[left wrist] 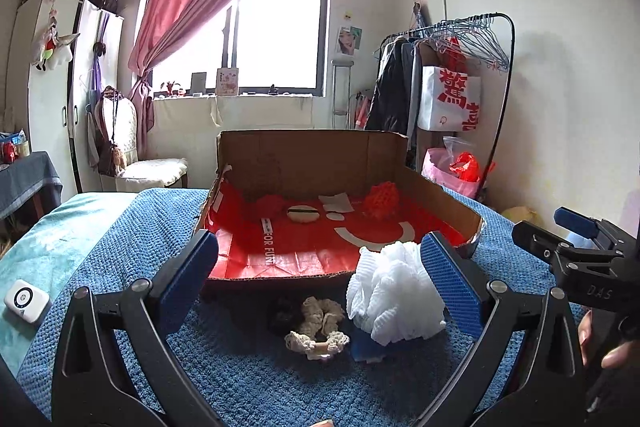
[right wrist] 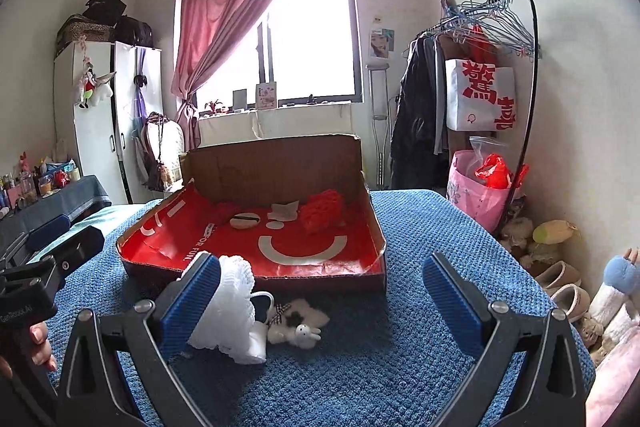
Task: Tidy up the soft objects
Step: 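Move both grippers toward the black scrunchie and white bunny plush beside the box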
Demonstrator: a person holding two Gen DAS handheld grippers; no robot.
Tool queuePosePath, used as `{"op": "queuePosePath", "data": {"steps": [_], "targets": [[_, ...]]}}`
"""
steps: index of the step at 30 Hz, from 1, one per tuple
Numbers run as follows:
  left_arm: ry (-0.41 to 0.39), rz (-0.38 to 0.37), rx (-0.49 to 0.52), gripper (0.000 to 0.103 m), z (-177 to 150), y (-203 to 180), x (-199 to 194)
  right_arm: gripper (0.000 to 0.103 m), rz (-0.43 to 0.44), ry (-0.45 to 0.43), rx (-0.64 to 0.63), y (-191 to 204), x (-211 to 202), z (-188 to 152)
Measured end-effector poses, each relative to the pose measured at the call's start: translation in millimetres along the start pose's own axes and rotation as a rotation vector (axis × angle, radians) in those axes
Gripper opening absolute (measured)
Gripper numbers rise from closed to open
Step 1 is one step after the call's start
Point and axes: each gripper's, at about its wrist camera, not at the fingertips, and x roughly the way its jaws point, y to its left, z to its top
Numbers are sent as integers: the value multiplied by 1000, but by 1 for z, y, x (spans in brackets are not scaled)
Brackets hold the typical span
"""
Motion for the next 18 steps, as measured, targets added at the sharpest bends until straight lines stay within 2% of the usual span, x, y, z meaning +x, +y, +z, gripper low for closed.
{"op": "queuePosePath", "data": {"steps": [5, 18], "targets": [[28, 14, -1, 103, -20, -1, 0, 103, -43, -8, 0, 0, 0, -23], [135, 40, 1, 103, -59, 0, 11, 103, -51, 102, -4, 4, 17, -63]]}}
